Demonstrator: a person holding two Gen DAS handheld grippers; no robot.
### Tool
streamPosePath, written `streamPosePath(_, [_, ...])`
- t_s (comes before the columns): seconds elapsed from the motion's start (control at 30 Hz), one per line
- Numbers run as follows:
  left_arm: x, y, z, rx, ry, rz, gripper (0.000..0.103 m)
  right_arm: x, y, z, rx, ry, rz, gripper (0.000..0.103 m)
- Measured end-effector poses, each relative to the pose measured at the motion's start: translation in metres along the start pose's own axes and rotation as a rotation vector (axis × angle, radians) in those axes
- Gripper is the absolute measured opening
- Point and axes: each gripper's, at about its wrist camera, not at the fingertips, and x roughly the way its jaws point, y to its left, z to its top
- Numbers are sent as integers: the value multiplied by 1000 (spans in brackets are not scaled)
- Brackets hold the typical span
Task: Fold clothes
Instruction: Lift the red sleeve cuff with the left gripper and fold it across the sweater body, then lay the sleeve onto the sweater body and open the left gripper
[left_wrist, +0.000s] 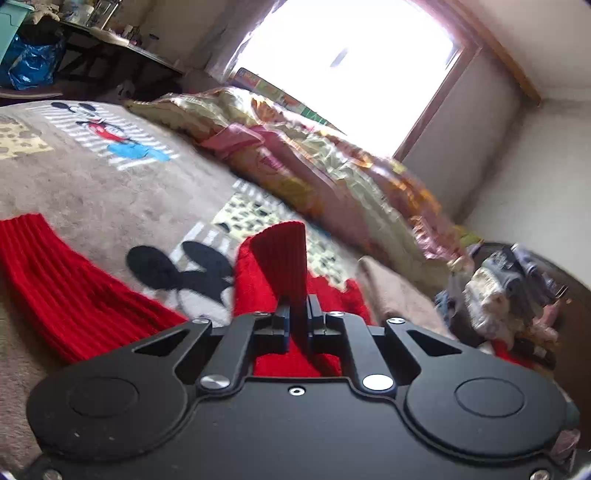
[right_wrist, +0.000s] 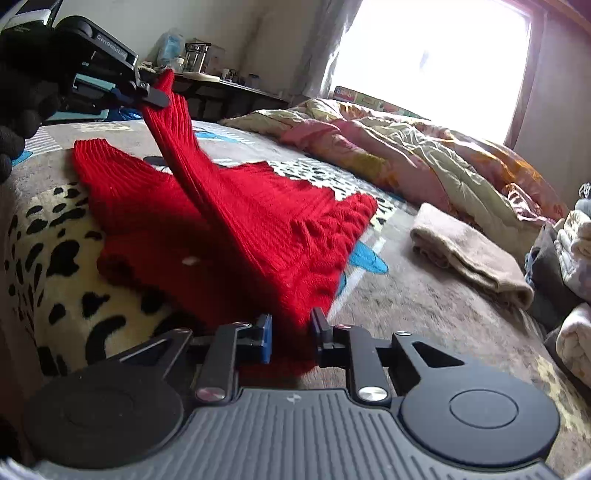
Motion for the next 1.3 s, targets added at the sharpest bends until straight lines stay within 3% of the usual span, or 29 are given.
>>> streamPosePath(0.1, [7, 6, -6, -8, 55, 30, 7, -2, -2, -1, -1, 0, 14, 23])
streamPosePath(0.2, [2, 3, -5, 11, 53, 35, 7, -6, -4, 4, 15, -9, 37, 24])
streamPosePath(0.27, [1, 3, -5, 28, 66, 53, 7, -8, -6, 10, 38, -28, 74, 30])
streamPosePath(0.33, [5, 8, -8, 21, 99, 70, 7, -5, -6, 16, 46, -22, 108, 43])
streamPosePath(0.43, [12, 15, -13, 5, 117, 86, 7, 13, -2, 19, 24, 69, 147, 45])
streamPosePath(0.63, [10, 10, -9, 8, 94, 66, 7, 8, -6, 30, 27, 41, 177, 45])
streamPosePath(0.67, [10, 8, -9, 6, 87, 54, 7, 7, -5, 33, 22, 27, 180, 47])
streamPosePath(0.73, [8, 2, -6, 8, 57, 9, 7, 11, -3, 38, 4, 6, 177, 61])
streamPosePath(0.83, [5, -9, 0, 15, -5, -75, 7, 25, -5, 43, 12, 1, 198, 69])
streamPosePath(0.97, [13, -30, 6, 33, -50, -150, 7, 44, -9, 39, 49, 43, 238, 69])
streamPosePath(1.3, [85, -85, 34, 29, -61, -302, 7, 38, -27, 17, 170, -5, 338, 73])
